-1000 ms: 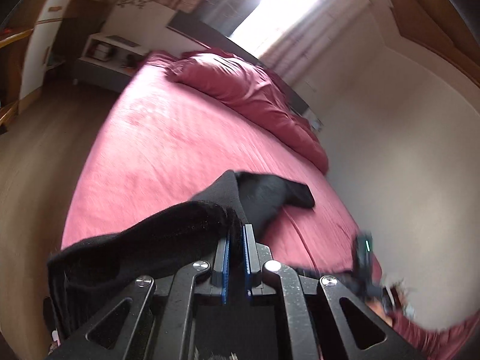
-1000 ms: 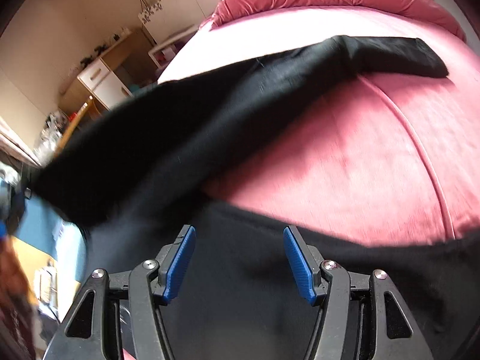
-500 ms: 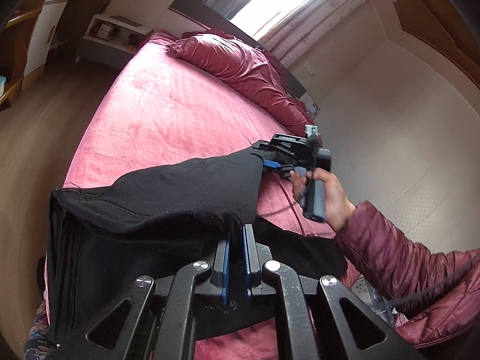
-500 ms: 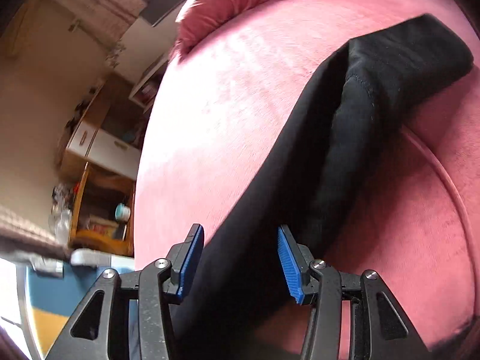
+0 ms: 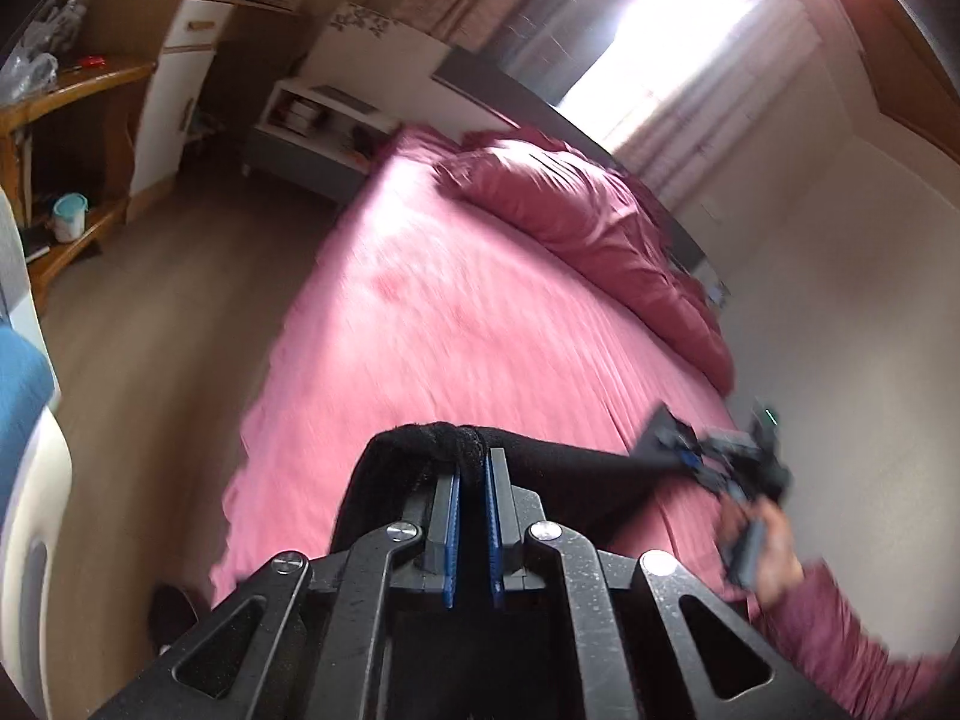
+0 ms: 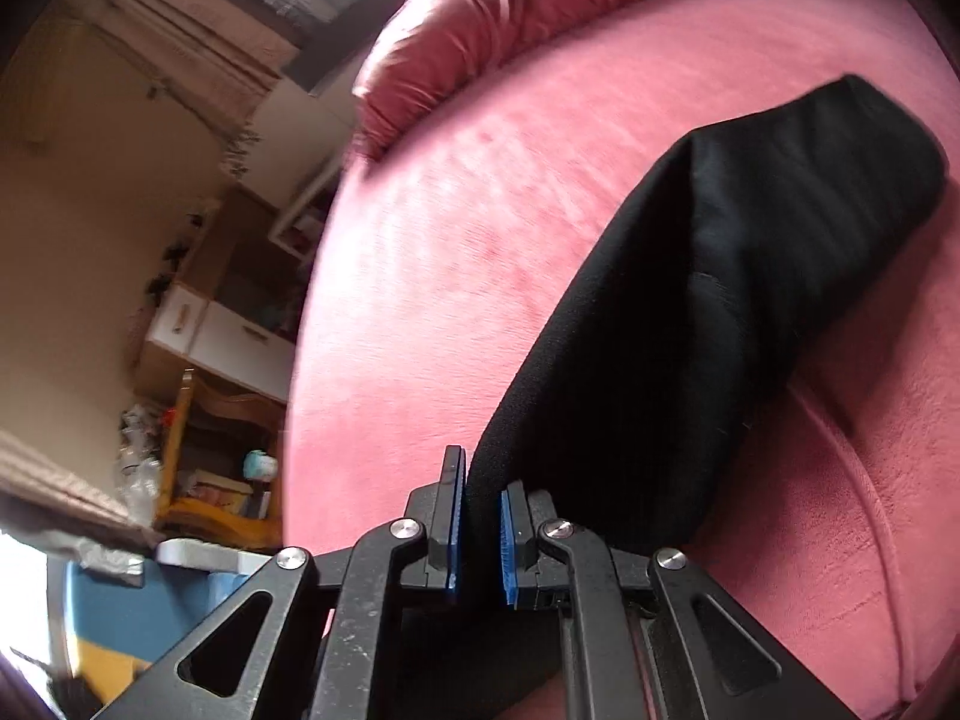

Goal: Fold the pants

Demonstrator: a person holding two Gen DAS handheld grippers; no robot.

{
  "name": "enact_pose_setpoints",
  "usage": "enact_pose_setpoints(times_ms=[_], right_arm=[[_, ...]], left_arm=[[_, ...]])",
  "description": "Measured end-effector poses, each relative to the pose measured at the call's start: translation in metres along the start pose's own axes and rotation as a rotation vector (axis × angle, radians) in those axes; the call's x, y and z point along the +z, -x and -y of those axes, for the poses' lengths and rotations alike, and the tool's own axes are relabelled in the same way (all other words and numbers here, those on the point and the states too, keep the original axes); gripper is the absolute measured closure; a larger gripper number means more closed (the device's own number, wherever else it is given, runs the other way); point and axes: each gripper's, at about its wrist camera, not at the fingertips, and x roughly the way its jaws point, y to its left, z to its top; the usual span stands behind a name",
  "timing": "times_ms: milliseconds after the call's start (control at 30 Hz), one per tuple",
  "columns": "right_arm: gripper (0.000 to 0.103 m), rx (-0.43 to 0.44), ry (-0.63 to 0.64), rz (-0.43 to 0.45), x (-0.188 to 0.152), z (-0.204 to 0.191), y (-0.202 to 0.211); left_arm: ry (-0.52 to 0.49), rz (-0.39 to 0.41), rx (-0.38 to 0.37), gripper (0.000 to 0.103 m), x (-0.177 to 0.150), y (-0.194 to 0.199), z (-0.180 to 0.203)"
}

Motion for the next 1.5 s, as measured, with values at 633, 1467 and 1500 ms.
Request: enact_pose_setpoints(times_ms=[633, 1467, 1500], right_arm=[[0.093, 0.148, 0.093, -0.12, -0.203, 0.052, 0.105], [0.095, -0.068, 0.113, -0.21, -0.285, 0.094, 0.078], [0.095, -0.069, 0.111, -0.21, -0.284, 0.094, 0.078]], left_arm=[[0.063, -0.083, 0.058, 0.096, -0.101, 0.038, -0.049], [0.67, -0.201, -0.006, 0.068, -0.205, 0.077, -0.126], [0.666, -0.227, 0.006, 0.068, -0.206, 0.072, -0.123]])
